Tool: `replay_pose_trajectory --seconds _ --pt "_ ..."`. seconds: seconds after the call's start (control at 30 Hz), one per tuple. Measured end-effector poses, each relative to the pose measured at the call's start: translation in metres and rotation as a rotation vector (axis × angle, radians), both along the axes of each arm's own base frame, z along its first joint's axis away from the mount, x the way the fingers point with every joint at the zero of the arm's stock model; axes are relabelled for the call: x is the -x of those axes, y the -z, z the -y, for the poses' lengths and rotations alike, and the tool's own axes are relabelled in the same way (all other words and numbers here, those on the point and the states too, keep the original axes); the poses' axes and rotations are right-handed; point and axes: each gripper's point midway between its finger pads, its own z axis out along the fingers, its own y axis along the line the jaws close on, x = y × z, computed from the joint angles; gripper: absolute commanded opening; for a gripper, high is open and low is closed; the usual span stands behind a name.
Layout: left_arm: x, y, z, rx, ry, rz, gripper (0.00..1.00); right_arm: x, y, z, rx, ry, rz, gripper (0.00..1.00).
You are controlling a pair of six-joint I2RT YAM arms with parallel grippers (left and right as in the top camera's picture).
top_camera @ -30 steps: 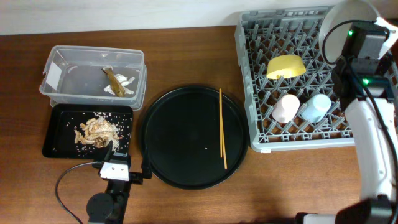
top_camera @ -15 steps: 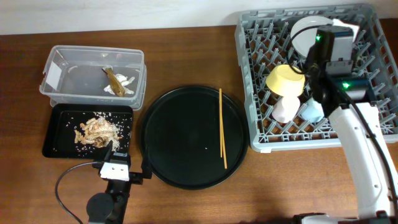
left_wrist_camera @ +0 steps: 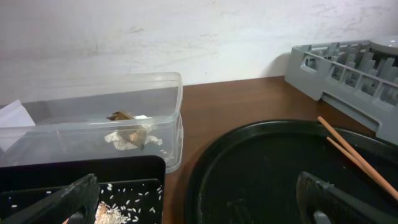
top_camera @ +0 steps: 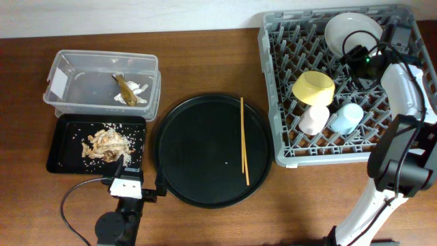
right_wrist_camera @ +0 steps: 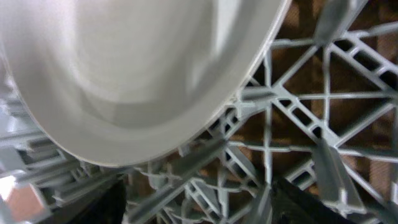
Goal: Sort waste into correct bins and load items into the dishwasher rack
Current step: 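Grasp the white plate with the right gripper and stand it in the rack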
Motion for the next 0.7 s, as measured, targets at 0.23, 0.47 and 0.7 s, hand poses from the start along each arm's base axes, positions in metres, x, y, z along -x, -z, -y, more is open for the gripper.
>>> replay_pose_trajectory --seconds 0.23,0.47,0.7 --pt "0.0 0.0 0.0 0.0 0.0 -0.001 0.99 -0.025 -0.015 -0.011 -0.121 -0.019 0.133 0.73" --pt "0.0 0.0 0.0 0.0 0.0 -0.001 0.99 -0.019 0.016 0.015 -0.083 0.123 0.045 0.05" --pt "0.0 0.0 0.0 0.0 0.0 -0.001 0.99 0.0 -0.081 0.011 0.093 -0.036 0.172 0.04"
